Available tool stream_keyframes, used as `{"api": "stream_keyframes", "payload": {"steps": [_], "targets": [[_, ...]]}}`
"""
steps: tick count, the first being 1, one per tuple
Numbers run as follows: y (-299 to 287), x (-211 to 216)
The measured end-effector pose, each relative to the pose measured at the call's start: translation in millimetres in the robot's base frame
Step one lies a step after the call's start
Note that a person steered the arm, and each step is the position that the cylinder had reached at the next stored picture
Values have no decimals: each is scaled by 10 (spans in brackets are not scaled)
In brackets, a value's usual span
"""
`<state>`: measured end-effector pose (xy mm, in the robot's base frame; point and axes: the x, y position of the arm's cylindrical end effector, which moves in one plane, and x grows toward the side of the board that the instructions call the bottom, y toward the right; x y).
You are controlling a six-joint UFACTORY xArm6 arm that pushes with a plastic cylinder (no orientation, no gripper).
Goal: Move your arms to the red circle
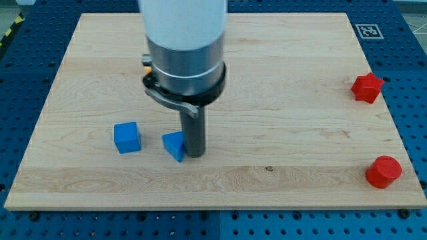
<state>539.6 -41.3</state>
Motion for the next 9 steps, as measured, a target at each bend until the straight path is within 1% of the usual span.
{"api": "stream_keyframes", "payload": {"steps": [1, 2, 3, 4, 5, 6, 7, 8, 9], "targets": [[28, 31], [-107, 32], [-643, 32], [-649, 63], [-281, 283], [367, 455], [1224, 561], [2073, 771], [2409, 792]]}}
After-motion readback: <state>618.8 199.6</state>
